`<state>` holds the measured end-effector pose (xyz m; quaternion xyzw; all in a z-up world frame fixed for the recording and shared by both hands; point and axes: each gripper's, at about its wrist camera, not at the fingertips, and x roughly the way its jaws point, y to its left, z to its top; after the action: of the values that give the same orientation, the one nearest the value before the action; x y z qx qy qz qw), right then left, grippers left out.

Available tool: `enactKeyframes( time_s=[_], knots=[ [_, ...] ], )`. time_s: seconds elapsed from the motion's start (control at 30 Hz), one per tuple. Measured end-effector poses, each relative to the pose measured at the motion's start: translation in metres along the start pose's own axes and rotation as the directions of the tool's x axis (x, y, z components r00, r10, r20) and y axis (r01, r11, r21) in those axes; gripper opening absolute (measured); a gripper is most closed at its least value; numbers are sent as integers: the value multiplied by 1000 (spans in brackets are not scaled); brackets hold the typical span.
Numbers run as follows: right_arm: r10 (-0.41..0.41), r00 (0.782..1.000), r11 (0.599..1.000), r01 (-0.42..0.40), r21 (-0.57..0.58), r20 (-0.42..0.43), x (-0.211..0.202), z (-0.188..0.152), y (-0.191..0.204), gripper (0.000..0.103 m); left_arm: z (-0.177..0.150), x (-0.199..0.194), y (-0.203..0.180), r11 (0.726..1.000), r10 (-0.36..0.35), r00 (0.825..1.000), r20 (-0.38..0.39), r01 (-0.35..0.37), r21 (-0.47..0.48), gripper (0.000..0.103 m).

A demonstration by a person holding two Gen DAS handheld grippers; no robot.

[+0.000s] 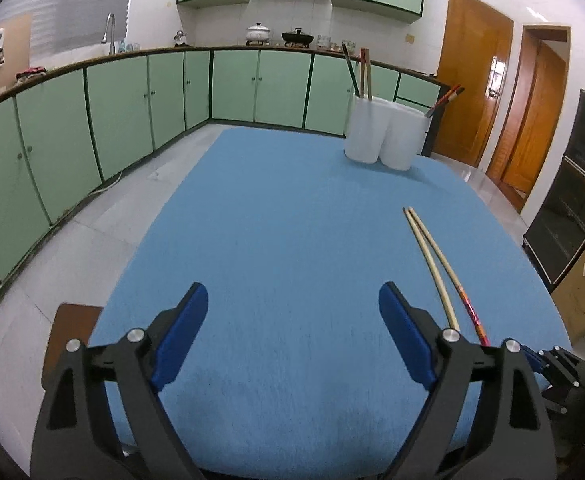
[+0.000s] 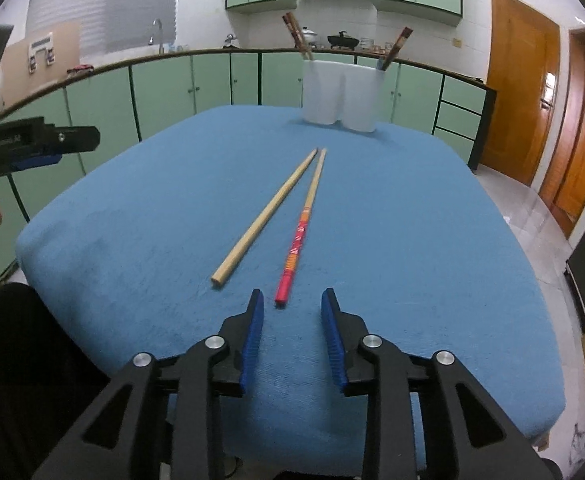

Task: Organize utensils
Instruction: 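Grasp the last red-patterned chopstick with the right gripper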

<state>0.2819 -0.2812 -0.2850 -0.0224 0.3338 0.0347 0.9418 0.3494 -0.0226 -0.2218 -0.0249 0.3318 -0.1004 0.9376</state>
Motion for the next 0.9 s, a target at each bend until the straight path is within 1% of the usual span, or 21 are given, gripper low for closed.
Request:
enactKeyframes(
  time_s=[0.13, 0.2, 0.23, 0.27, 0.4, 0.53, 0.63, 0.7, 0.77, 0.87, 0.9],
  knots=[
    [-13, 1000, 1000, 13, -11, 17, 7, 4, -2, 32, -9, 2, -3, 1000, -16, 1000, -9, 16, -22, 85],
    [-17, 1000, 1000, 17, 6, 13, 8, 5, -6, 24, -11, 5, -8, 1000, -23, 1000, -18, 22, -17, 85],
    [-24, 1000, 1000, 24, 9, 11, 8, 5, -9, 14, -13, 5, -12, 1000, -28, 999, -22, 27, -14, 85],
    [-30, 1000, 999, 30, 13, 10, 8, 4, -12, 8, -14, 6, -17, 999, -32, 999, -23, 31, -10, 85],
    [-91, 996, 994, 91, 65, 1, 5, 0, -37, 7, -22, 9, -41, 998, -57, 998, -25, 57, 28, 85],
    [-126, 992, 983, 127, 133, -18, -1, -4, -68, 7, -29, 14, -69, 995, -90, 995, -40, 92, 49, 85],
    [-126, 992, 978, 128, 165, -22, -3, -5, -80, 7, -39, 21, -93, 990, -114, 992, -62, 119, 73, 85],
    [-126, 992, 979, 127, 162, -20, -2, -5, -80, 7, -46, 26, -109, 986, -121, 990, -77, 129, 104, 84],
    [-122, 992, 981, 123, 153, -16, -3, -5, -79, 7, -54, 33, -122, 983, -117, 989, -94, 129, 134, 82],
    [-110, 994, 983, 110, 145, -11, -2, -6, -79, 7, -59, 44, -126, 983, -98, 988, -116, 115, 143, 74],
    [-107, 994, 984, 107, 145, -10, -3, -7, -78, 7, -60, 46, -126, 984, -87, 990, -111, 103, 147, 71]
  ],
)
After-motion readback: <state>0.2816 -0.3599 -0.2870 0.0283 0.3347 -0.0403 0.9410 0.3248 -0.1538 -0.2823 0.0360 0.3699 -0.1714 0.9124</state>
